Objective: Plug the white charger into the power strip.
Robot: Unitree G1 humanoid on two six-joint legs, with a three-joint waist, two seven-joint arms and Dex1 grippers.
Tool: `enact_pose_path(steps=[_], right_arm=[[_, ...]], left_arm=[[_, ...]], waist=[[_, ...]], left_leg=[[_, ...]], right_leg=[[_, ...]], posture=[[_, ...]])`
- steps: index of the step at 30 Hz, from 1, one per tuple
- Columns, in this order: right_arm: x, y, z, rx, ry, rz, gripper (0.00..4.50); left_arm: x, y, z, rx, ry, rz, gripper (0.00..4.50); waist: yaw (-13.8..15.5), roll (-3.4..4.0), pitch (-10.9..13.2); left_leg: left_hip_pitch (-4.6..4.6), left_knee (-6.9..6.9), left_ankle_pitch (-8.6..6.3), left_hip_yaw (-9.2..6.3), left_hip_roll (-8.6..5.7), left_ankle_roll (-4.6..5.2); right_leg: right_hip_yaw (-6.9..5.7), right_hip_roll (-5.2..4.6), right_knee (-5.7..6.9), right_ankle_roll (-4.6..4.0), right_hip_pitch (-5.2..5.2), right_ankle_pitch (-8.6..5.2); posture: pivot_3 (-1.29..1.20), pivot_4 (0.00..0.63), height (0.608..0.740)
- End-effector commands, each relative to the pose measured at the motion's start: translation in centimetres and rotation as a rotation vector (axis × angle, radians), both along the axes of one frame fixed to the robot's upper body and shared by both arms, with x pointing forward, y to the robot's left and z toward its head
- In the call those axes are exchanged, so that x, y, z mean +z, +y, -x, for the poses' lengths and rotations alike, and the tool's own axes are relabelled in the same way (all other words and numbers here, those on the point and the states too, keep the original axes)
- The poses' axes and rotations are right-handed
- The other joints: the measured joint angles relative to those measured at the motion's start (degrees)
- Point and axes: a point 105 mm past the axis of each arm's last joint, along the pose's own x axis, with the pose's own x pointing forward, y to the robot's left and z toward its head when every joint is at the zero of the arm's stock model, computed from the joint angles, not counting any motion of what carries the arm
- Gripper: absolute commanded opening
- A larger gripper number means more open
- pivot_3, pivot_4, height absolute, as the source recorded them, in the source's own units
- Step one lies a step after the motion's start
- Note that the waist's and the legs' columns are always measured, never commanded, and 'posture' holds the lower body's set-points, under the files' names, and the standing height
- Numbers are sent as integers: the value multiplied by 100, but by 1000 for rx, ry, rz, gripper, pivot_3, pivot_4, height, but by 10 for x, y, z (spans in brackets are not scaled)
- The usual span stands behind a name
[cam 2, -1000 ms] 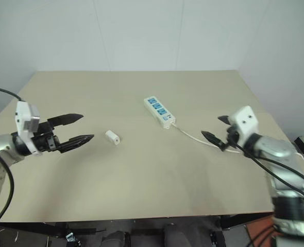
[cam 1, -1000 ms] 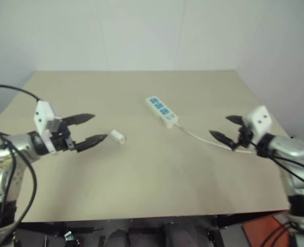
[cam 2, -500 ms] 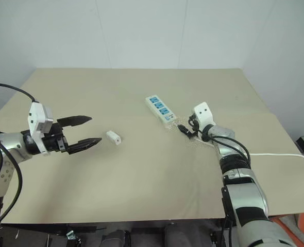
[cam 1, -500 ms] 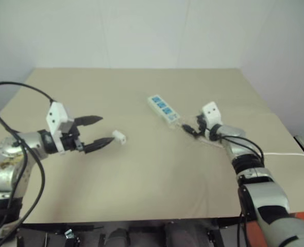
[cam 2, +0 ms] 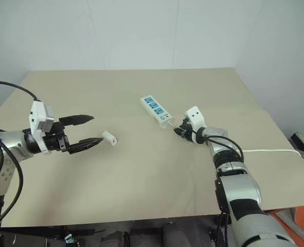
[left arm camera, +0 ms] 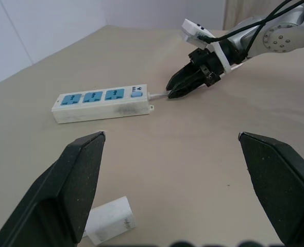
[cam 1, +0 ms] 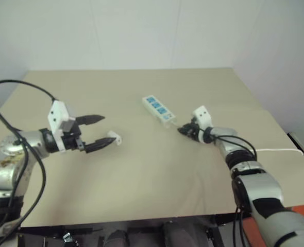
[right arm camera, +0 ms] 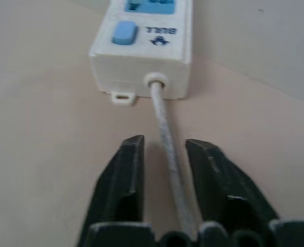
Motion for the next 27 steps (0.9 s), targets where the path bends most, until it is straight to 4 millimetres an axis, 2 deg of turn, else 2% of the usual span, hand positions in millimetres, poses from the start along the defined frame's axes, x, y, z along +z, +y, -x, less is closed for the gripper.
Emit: enact_pose_path(steps=[1, 2, 7, 10, 13, 17, 20, 23, 27], right_arm=[[15, 8, -3, 37, -68, 45, 200], [12, 9, -2, 43, -69, 57, 14], [8, 6, 3, 60, -115, 111, 14], [11, 1, 13, 72, -148, 83, 14], [18, -5, 40, 96, -186, 57, 14], [30, -7, 99, 177, -175, -77, 14], [20, -17, 128, 156, -167, -8, 14], [16, -23, 143, 147, -107, -39, 973], [24, -23, 143, 89, -169, -30, 2307]], left_arm=[[10, -5, 1, -25, -59, -7, 4500], [10, -6, 1, -27, -60, -8, 4500], [7, -4, -2, -27, -59, -21, 4500], [6, -4, -4, -29, -62, -25, 4500], [6, -6, -7, -44, -65, -24, 4500], [6, -10, -9, -71, -64, -18, 4500], [3, -12, -12, -90, -54, -17, 4500], [0, -13, -16, -95, -49, -25, 4500], [1, -15, -19, -104, -55, -26, 4500]], waist=[[-14, 0, 0], [-22, 0, 0], [-45, 0, 0], [-34, 0, 0], [45, 1, 0], [175, 2, 1], [218, 2, 1], [226, 2, 2], [231, 1, 1]], left_leg=[[-1, 0, 0, -1, 0, 0], [-1, 0, 0, -1, 0, 0], [0, 0, 0, -2, 0, 0], [-1, 0, 0, -5, 0, 0], [-11, 0, 0, -13, -1, 0], [-24, -1, -1, -15, -1, 0], [-19, 2, -1, -9, -2, -1], [-5, 5, 0, -3, -1, 0], [21, 7, 3, -1, 3, -3]], right_leg=[[-1, 0, 0, 0, 0, 0], [-1, 0, -1, 0, 0, 0], [-2, -1, 1, 0, 0, 0], [-4, -1, 1, 0, 0, 0], [-10, -1, -2, 2, -3, -1], [-14, -2, -2, 4, -12, -3], [-9, -2, 1, 26, -10, -16], [-6, 0, 1, 46, -3, -28], [0, 9, 6, 49, 13, -22]], posture=[[0, 150, 740], [0, 150, 740], [0, 150, 740], [0, 150, 740], [0, 150, 740], [0, 150, 740], [0, 150, 740], [0, 150, 740], [0, 150, 740]])
